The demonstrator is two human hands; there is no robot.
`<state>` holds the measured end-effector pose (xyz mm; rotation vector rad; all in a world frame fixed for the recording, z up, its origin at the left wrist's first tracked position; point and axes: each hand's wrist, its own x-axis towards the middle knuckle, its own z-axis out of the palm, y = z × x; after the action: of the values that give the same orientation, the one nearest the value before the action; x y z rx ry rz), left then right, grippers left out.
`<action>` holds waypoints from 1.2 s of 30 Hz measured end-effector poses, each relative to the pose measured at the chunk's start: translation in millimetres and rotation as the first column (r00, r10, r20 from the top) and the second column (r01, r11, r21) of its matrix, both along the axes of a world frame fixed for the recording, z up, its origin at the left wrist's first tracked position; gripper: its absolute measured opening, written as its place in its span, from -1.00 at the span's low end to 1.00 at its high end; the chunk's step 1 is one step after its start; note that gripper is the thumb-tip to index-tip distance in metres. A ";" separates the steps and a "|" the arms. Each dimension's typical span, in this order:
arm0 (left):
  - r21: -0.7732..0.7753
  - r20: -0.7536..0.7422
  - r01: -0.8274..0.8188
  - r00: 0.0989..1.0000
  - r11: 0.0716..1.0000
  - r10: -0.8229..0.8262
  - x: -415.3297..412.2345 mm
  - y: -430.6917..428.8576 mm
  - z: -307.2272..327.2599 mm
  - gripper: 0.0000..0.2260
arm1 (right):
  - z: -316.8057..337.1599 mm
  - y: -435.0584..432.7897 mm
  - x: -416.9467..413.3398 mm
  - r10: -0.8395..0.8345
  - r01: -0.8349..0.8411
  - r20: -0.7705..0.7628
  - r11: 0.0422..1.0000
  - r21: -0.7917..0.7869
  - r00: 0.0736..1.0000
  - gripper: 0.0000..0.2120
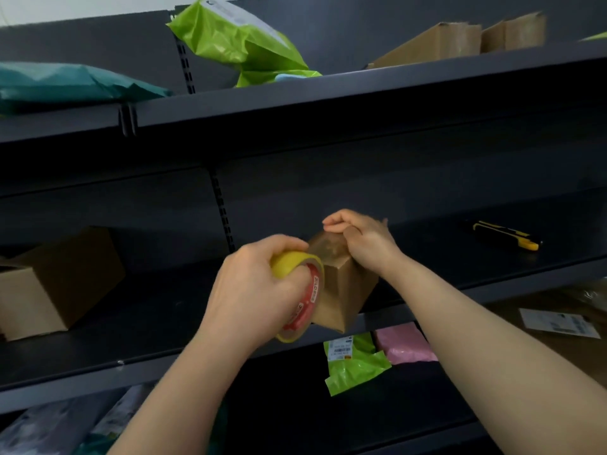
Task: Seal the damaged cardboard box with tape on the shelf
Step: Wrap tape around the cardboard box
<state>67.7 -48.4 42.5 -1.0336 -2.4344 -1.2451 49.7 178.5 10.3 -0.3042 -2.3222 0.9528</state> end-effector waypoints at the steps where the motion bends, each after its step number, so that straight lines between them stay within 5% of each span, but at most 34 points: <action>1: -0.001 0.006 0.008 1.000 1.000 -0.008 -1.5 2.5 5.3 -0.79 | -0.3 -1.3 1.2 0.024 -0.025 -0.019 0.998 -0.064 1.000 -0.71; 10: 0.092 -0.001 0.052 0.999 0.994 -0.052 -16.9 7.8 54.4 -0.82 | 9.3 -7.6 14.4 0.138 -0.139 0.106 0.990 -0.006 0.985 -0.63; 16: 0.067 -0.024 0.068 0.997 0.995 -0.067 -9.8 9.6 61.0 -0.79 | 5.0 -5.6 7.3 0.177 -0.156 0.081 0.965 -0.210 0.981 -0.76; 23: 0.004 -0.051 0.066 0.997 0.998 -0.065 7.5 -7.1 41.8 -0.77 | 19.0 -1.7 10.7 0.318 -0.257 0.117 0.895 -0.365 0.941 -0.67; 36: -0.163 0.067 -0.014 0.997 0.987 0.025 26.9 -27.7 6.9 -0.82 | 26.5 -8.1 13.4 0.319 -0.269 0.313 0.944 -0.193 0.895 -0.71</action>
<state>94.7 -76.1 49.3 -1.0201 -2.6289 -1.1089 63.1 170.4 36.8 -0.1875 -2.6725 1.3111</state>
